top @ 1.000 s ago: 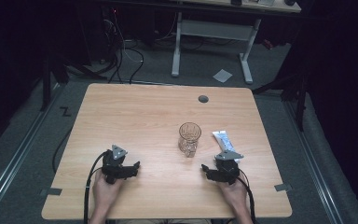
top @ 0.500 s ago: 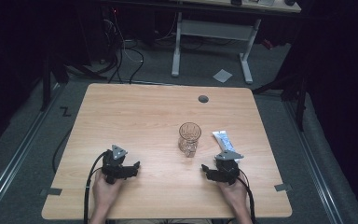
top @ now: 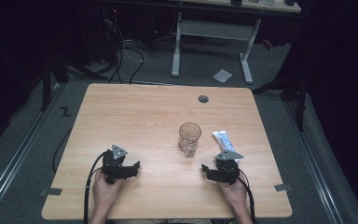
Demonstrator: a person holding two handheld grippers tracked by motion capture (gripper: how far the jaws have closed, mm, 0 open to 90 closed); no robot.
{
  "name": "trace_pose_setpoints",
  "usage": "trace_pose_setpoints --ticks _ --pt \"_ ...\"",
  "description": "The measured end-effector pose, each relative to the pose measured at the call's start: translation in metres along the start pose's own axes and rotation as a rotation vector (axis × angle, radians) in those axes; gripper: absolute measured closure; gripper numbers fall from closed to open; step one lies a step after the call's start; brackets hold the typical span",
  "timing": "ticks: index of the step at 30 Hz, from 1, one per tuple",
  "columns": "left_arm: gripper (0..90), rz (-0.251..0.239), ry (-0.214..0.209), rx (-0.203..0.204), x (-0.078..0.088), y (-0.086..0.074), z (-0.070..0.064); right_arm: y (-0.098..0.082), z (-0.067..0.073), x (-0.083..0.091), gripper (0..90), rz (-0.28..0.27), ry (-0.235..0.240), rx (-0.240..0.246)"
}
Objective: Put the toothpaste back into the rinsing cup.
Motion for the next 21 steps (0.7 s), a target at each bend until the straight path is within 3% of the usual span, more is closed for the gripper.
trace_pose_setpoints --ticks 21 --pt "14.8 0.001 0.000 -0.001 0.0001 0.0001 0.0001 -0.0022 0.0005 0.0042 38.1 -0.011 -0.016 -0.003"
Point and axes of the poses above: each handheld gripper's, and its own axes: x roughly backward along the jaws, y roughly out of its top, z roughly to its left, the point moved 3 cm from there along -x, roughly forward along the jaws, and after that the axes turned 8 degrees about z, right-handed, at the moved point
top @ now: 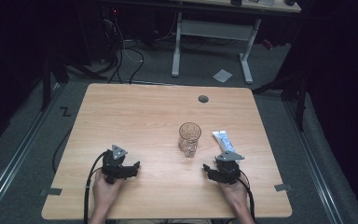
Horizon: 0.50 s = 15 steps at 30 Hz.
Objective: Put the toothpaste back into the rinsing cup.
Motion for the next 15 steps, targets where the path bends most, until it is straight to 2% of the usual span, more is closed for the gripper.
trace_pose_setpoints --ticks 2,15 --pt "14.8 0.000 0.000 0.000 0.000 0.000 0.000 -0.001 0.000 0.003 38.3 -0.009 0.019 -0.018" --pt "14.8 0.000 0.000 0.000 0.000 0.000 0.000 -0.010 -0.001 0.019 37.6 -0.068 0.026 -0.035"
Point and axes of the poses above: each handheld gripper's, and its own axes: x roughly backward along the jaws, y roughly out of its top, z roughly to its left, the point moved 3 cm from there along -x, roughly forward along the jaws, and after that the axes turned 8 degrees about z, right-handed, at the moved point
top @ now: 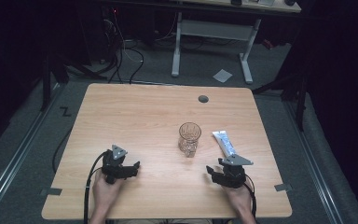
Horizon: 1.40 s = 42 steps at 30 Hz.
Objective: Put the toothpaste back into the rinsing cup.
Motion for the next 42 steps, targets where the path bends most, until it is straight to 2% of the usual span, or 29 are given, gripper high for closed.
trace_pose_setpoints --ticks 6,15,31,34,42 --pt "14.8 0.000 0.000 0.000 0.000 0.000 0.000 -0.004 0.000 0.006 37.0 -0.016 -0.004 -0.008" --pt "14.8 0.000 0.000 0.000 0.000 0.000 0.000 -0.005 -0.003 0.018 36.3 -0.072 0.000 -0.022" --pt "14.8 0.001 0.000 0.000 0.000 0.000 0.000 -0.007 -0.019 0.041 35.8 -0.146 -0.023 -0.077" --pt "14.8 0.001 0.001 0.000 0.000 0.000 0.000 -0.007 -0.021 0.046 36.7 -0.179 -0.036 -0.082" --pt "14.8 0.000 0.000 0.000 0.000 0.000 0.000 -0.004 -0.028 0.048 36.1 -0.191 -0.051 -0.093"
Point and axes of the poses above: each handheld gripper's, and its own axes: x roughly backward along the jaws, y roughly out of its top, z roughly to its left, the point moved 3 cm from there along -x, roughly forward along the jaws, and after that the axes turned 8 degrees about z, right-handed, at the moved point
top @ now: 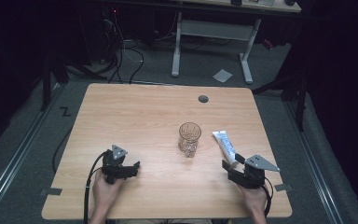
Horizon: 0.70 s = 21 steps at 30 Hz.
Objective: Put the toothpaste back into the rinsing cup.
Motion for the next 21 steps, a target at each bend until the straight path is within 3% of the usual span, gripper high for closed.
trace_pose_setpoints --ticks 6,14,21 --pt "14.8 0.000 0.000 0.000 0.000 0.000 0.000 0.004 -0.010 0.002 36.5 -0.004 -0.020 -0.013" --pt "14.8 0.000 0.000 0.000 0.000 0.000 0.000 0.007 -0.025 0.001 37.8 -0.007 -0.049 -0.065" --pt "14.8 0.000 0.000 0.000 0.000 0.000 0.000 0.013 -0.036 -0.005 38.0 0.025 -0.075 -0.101"
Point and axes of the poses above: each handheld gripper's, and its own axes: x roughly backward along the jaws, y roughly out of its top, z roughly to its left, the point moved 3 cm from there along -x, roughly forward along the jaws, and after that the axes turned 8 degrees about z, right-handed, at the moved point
